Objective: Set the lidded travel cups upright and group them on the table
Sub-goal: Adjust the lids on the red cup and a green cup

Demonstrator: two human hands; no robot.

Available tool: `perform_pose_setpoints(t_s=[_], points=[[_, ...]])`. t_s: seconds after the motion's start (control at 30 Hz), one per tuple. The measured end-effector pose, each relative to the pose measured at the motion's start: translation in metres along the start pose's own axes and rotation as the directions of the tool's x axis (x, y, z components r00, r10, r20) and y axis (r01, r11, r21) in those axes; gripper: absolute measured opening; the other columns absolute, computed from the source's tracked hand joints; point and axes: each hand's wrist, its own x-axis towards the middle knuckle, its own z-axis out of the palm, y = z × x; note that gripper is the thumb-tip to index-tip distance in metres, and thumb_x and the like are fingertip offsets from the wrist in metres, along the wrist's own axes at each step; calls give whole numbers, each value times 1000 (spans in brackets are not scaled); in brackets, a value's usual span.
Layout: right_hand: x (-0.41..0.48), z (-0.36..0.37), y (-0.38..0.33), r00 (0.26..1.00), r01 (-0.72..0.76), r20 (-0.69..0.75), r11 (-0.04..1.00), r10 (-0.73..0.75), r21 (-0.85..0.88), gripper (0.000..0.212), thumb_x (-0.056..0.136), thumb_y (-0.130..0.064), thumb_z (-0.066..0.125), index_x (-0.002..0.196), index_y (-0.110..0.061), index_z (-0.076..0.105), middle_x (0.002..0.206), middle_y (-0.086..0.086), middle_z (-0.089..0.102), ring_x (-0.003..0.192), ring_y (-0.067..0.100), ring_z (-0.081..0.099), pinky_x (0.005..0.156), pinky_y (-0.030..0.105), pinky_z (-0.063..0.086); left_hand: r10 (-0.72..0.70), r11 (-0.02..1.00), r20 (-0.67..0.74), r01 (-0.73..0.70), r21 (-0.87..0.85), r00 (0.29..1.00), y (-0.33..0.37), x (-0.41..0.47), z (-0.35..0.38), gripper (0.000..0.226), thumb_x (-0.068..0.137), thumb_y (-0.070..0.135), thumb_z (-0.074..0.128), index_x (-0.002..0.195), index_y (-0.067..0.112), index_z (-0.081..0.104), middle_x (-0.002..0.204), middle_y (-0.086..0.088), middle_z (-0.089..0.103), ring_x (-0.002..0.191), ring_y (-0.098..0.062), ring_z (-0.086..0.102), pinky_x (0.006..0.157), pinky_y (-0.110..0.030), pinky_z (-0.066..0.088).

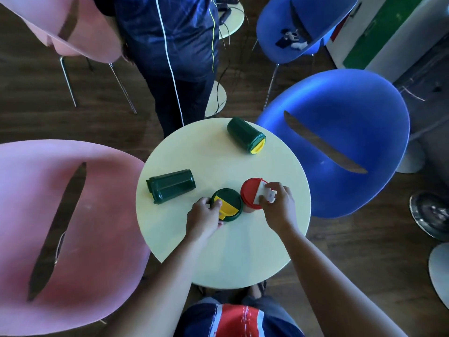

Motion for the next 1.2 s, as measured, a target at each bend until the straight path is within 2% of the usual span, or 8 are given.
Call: perform_pose_setpoints(t_s=[0.17,0.3,0.47,0.63,0.8,1.07,1.13,1.2], points=[[-1,2,2,999,-24,-21,1000,25,19,36,88,-12,66,122,-15,58,128,10,52,98,18,51,79,23,35,-15,999,-6,15,-36,1000,-3,-2,3,19,96,34,62,103,16,58,93,-11,69,73,-34,76,72,-43,65],[-1,4,4,999,-18,-31,1000,19,20,34,87,-14,67,119,-16,58,125,10,52,93,17,50,79,24,36,-25,997,-4,25,-74,1000,-6,-2,3,22,97,34,62,109,16,57,88,-5,68,77,-34,76,72,-42,64],[-2,3,8,999,-30,-29,999,31,30,32,87,-16,69,117,-16,58,124,9,51,95,19,52,79,25,37,-32,992,-30,28,-124,999,-9,-4,7,21,98,34,60,109,16,56,90,-10,71,75,-34,76,75,-45,64],[-3,2,8,999,-28,-23,999,28,35,32,88,-16,68,118,-16,57,124,9,50,93,19,51,78,25,37,-41,988,-45,34,-153,998,-10,-5,11,19,98,35,60,107,18,55,94,-12,71,72,-30,76,72,-40,64],[-3,1,9,1000,-19,-4,999,19,36,30,88,-17,67,117,-17,57,124,8,50,92,19,51,77,25,37,-65,985,-59,54,-166,996,-11,-6,16,17,99,35,57,104,19,53,96,-12,70,75,-30,76,74,-41,64],[-3,1,11,1000,-8,-2,1000,8,25,30,88,-17,67,116,-17,57,124,7,50,92,19,51,78,25,37,-122,966,-29,112,-235,992,-4,-9,18,24,102,33,54,112,12,48,92,-7,60,86,-39,75,78,-45,63],[-3,1,12,1000,-5,-3,1000,5,29,30,88,-17,68,117,-16,57,124,8,50,93,18,51,79,25,37,-129,966,-21,121,-230,991,-4,-10,18,24,102,33,53,112,12,47,94,-7,60,87,-39,74,77,-44,63],[-3,1,12,1000,1,-4,1000,-1,27,31,88,-17,68,117,-16,57,124,8,50,93,18,50,79,25,37,-126,975,-9,122,-185,992,-4,-11,16,27,101,36,53,112,13,45,98,-9,60,81,-36,74,76,-43,63]])
